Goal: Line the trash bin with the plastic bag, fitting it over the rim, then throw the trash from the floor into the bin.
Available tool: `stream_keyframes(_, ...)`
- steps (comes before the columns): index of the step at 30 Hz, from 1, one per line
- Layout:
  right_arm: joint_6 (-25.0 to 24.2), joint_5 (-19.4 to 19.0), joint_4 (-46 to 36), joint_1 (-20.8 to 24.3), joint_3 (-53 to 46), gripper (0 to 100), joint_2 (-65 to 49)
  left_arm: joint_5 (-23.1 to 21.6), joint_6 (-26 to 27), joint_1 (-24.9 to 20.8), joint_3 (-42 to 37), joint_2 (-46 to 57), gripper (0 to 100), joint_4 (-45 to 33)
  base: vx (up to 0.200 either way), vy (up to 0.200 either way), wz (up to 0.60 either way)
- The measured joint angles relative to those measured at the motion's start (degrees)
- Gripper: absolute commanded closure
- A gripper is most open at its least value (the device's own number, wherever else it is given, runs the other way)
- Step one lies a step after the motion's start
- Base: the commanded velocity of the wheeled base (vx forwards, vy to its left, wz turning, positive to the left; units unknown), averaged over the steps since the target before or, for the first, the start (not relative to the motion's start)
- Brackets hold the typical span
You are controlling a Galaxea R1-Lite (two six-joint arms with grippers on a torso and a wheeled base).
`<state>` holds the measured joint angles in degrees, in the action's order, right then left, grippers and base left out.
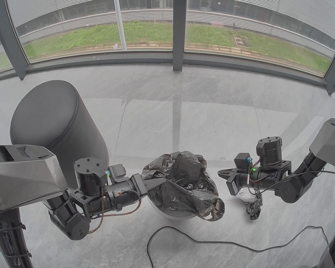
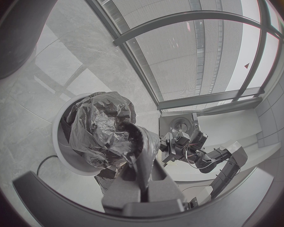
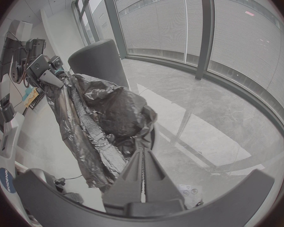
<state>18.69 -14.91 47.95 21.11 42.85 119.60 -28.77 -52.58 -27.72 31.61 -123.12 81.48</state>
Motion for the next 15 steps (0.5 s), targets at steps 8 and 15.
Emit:
stream_keyframes(8, -3.4, 0.0, 0.1, 6.6, 3.1, 0, 2.0, 0.0, 0.0, -0.1, 0.1, 0.4, 100, 0.0, 0.0, 0.0, 0.0)
stream_keyframes(15, -3.7, 1.0, 0.8, 9.1, 6.6, 0, 5.9, 0.0, 0.0, -0.2, -0.1, 0.5, 100, 0.2, 0.0, 0.0, 0.0)
